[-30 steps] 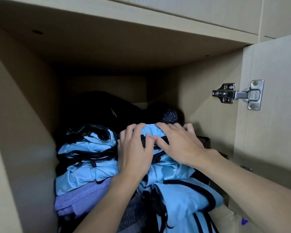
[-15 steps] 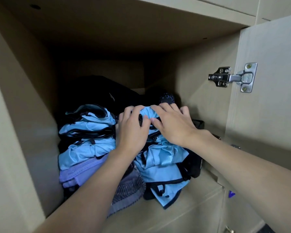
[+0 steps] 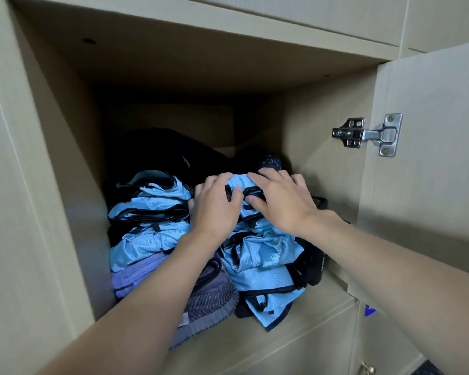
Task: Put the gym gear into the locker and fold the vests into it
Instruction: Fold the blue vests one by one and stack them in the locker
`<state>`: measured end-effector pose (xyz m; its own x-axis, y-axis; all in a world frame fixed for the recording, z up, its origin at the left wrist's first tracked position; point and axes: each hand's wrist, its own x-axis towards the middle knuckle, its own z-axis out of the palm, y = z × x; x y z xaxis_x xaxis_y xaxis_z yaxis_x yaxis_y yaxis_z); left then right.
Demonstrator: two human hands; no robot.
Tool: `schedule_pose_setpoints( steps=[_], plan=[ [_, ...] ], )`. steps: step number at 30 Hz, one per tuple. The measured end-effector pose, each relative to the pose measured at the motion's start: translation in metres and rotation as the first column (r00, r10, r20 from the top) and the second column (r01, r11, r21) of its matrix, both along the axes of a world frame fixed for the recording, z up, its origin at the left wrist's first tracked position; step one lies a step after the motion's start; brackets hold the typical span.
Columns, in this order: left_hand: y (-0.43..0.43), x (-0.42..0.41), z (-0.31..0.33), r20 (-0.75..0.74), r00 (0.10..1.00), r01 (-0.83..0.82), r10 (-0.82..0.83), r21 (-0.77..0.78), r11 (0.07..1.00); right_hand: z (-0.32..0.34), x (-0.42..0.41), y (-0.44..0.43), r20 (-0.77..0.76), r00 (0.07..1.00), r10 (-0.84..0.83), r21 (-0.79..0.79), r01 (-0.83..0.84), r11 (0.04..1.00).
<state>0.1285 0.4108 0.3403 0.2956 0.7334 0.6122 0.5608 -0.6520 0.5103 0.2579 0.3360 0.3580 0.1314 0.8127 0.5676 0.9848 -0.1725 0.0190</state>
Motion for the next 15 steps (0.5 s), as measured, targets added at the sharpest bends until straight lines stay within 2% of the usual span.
schedule_pose_setpoints(
  steps=[10, 15],
  plan=[
    [-0.013, -0.007, 0.012, 0.068, 0.996, 0.054, -0.052, -0.026, 0.998, 0.008, -0.006, -0.019, -0.03, 1.0, -0.005, 0.031, 0.006, 1.0],
    [-0.019, -0.011, 0.011, 0.055, 0.996, 0.07, -0.069, -0.012, 0.997, 0.006, -0.007, -0.028, -0.03, 1.0, 0.001, 0.012, -0.001, 1.0]
  ],
)
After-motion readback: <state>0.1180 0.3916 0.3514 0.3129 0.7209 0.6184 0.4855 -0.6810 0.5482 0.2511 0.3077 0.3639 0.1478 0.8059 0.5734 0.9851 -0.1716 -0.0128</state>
